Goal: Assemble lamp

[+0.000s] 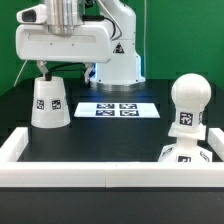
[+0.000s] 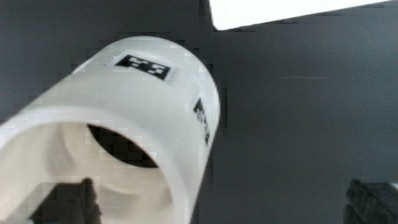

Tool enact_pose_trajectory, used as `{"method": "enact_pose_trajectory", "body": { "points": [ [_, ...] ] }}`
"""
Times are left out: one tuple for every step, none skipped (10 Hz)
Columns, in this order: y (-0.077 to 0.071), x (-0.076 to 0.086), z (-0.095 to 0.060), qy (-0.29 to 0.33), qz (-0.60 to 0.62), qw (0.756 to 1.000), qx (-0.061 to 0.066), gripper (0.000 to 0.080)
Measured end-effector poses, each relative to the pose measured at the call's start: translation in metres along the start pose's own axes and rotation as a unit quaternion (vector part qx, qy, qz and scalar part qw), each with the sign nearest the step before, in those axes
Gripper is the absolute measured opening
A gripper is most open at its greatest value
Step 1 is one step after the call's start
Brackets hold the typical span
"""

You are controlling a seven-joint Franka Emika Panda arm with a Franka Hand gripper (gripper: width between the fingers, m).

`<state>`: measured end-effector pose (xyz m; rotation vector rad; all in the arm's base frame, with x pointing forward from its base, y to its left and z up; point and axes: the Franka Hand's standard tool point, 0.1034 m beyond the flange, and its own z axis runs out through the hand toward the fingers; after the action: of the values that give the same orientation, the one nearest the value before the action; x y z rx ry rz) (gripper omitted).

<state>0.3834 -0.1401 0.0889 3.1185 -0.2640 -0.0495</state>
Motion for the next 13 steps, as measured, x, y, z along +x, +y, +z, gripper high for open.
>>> {"method": "enact_pose_trajectory", "body": {
  "points": [
    [0.0016,0.0010,0.0040,-0.003,-0.004,1.000,-0.002,0.0698],
    [0.0025,-0.0007,0.0084,-0.006,-0.004,1.000,-0.002,0.0698],
    [0.0033,-0.0016,0.0110,-0.006,-0.001,1.000,-0.002,0.0698],
    [0.0035,-0.0020,0.0118,-0.007,0.000,1.000,-0.002,0.0670],
    [0.0035,-0.0021,0.0119,-0.007,0.000,1.000,-0.002,0.0670],
    [0.0035,-0.0021,0.0120,-0.007,0.000,1.000,-0.002,0.0536],
    [0.0035,-0.0022,0.0120,-0.007,0.000,1.000,-0.002,0.0389],
    [0.0035,-0.0022,0.0121,-0.007,0.000,1.000,-0.002,0.0389],
    [0.0035,-0.0022,0.0122,-0.007,0.000,1.000,-0.002,0.0200],
    [0.0032,-0.0012,0.0114,-0.006,-0.001,1.000,-0.002,0.0053],
    [0.0032,-0.0010,0.0112,-0.005,-0.001,1.000,-0.002,0.0053],
    [0.0032,-0.0010,0.0113,-0.005,-0.001,1.000,-0.002,0.0044],
    [0.0032,-0.0010,0.0113,-0.005,-0.001,1.000,-0.002,0.0044]
  ]
}}
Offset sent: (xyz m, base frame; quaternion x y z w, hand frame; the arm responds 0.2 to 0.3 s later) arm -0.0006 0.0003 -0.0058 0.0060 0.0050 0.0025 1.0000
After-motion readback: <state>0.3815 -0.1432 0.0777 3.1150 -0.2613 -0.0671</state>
